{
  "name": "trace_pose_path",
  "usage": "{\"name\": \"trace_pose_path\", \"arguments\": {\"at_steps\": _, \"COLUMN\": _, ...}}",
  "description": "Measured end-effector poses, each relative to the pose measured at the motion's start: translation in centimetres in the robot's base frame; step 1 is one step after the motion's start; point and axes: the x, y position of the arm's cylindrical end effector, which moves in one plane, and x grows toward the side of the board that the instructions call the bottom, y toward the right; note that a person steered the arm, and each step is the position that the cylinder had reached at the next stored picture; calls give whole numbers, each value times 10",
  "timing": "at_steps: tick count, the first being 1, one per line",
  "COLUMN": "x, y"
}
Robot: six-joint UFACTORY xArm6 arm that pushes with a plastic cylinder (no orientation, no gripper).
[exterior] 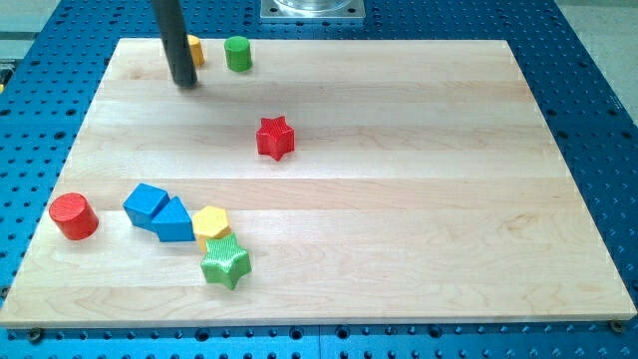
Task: Slide the green star to the bottom left of the yellow hexagon
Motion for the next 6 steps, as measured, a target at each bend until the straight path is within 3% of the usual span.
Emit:
{"name": "trace_pose_path", "arguments": {"at_steps": 1, "x": 86, "y": 13}}
{"name": "trace_pose_path", "arguments": {"at_steps": 3, "x": 206, "y": 136}}
{"name": "trace_pose_path", "arguments": {"at_steps": 4, "x": 263, "y": 138}}
{"name": "trace_pose_path", "arguments": {"at_steps": 6, "x": 287, "y": 35}}
